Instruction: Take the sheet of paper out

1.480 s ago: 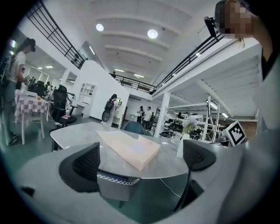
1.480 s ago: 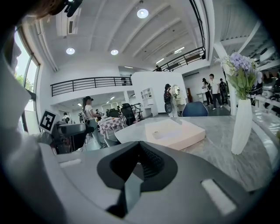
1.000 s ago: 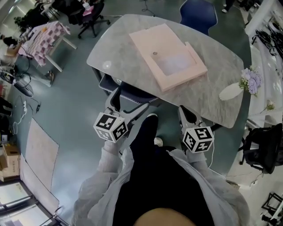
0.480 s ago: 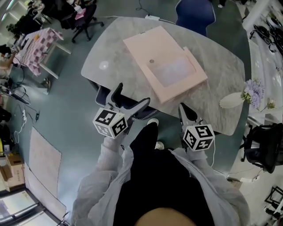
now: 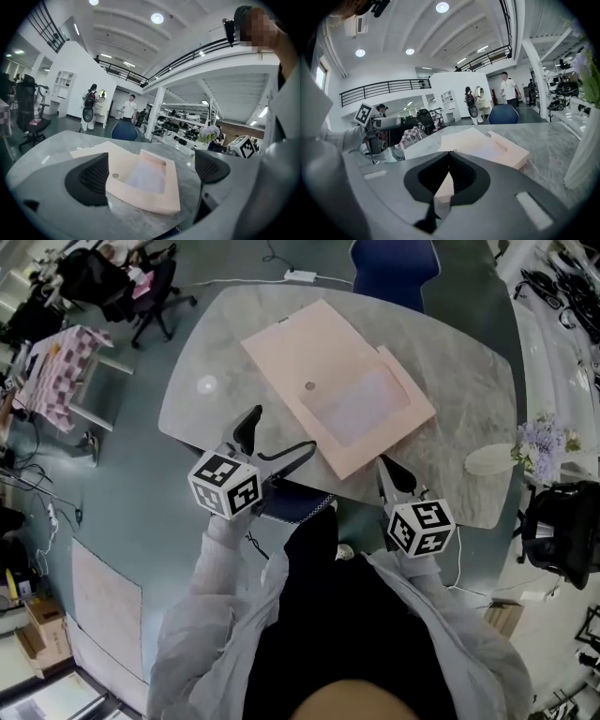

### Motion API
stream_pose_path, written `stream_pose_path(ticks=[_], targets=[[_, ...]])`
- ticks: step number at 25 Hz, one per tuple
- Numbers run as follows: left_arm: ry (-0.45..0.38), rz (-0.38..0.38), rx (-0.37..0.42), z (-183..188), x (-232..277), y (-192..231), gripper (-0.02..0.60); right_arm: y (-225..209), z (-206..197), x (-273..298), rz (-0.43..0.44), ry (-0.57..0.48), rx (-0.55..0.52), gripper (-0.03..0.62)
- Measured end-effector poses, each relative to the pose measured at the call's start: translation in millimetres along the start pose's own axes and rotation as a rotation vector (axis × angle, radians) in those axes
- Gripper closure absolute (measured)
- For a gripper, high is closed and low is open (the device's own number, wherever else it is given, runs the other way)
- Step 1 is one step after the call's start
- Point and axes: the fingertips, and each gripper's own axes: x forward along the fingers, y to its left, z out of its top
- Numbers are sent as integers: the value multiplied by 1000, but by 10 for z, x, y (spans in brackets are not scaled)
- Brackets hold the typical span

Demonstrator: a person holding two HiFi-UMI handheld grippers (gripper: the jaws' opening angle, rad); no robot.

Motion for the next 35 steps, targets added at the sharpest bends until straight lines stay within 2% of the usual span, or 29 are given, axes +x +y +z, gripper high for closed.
stream_pose_path(ticks=[3,8,13,22,26,30,35], targets=[[75,-62,29,8,184,63,20,-74,15,76,-17,6,13,583],[267,-247,47,-104,487,17,44,-183,56,185,-43,16,29,583],[398,-338,53,-224,767,121,64,-282,62,265,-63,28,44,583],[538,-414,54,-459,1200,356,67,-417,0,446,-97,61,75,583],[596,-433,57,-628,1380,415,96,-498,-43,482,-116,73,90,583],[689,-435,99,-845,1553,570,133,-597,-58,547,-137,84,105,583],[781,-455,90,-1091,1741,648,161,-697,-108,567,-161,99,123,583]])
